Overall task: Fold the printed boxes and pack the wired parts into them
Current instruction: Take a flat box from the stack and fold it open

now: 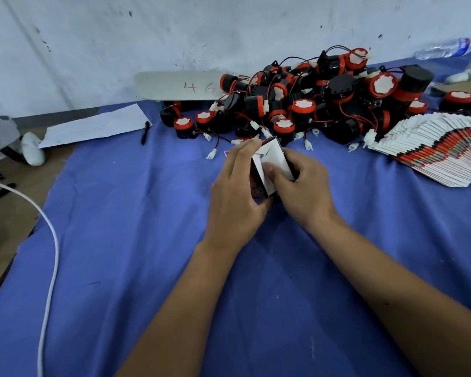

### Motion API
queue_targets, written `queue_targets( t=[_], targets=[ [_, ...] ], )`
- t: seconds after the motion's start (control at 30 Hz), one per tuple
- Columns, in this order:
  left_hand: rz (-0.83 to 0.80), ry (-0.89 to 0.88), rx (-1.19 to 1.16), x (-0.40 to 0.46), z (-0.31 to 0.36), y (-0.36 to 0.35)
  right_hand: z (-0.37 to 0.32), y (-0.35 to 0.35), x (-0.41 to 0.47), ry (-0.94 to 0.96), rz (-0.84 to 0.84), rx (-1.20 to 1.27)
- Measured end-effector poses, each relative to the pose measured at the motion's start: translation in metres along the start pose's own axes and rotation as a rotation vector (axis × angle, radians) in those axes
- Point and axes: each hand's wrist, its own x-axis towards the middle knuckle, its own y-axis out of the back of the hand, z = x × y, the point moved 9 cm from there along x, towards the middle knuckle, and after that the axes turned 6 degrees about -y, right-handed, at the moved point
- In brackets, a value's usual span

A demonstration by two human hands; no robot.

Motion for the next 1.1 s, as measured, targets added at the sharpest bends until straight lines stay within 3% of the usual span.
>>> queue_targets(
  t=[0.07,0.2,0.33,0.53,0.7,0.87,0.97,1.03,1.1],
  targets=[
    [-0.005,0.002,-0.011,0.000,-0.001,0.000,0.005,-0.002,0.003,-0.053,-0.047,0.077],
    [-0.001,0.051,-0.069,-0.001,-0.012,0.004,0.016,-0.012,0.010,-0.255,-0.339,0.556],
    [-0.042,0.096,-0.130,-0.002,-0.018,0.000,0.009,-0.012,0.009,-0.194,-0.478,0.598],
    [-0.075,0.099,-0.146,-0.003,-0.018,-0.001,0.004,-0.010,0.008,-0.158,-0.454,0.562],
    [-0.065,0.074,-0.058,-0.001,-0.014,0.001,0.007,-0.006,0.009,-0.161,-0.336,0.550],
    [-0.076,0.077,0.014,-0.003,-0.014,-0.003,0.012,-0.009,0.007,-0.132,-0.274,0.407],
    [-0.093,0.106,-0.033,-0.004,-0.019,-0.007,0.005,-0.009,0.006,-0.085,-0.340,0.373],
    [-0.146,0.162,-0.093,-0.007,-0.028,-0.012,-0.003,-0.005,0.004,0.046,-0.306,0.146],
    [-0.203,0.253,-0.163,-0.013,-0.037,-0.017,-0.012,-0.002,0.001,0.238,-0.177,-0.291]
  ],
)
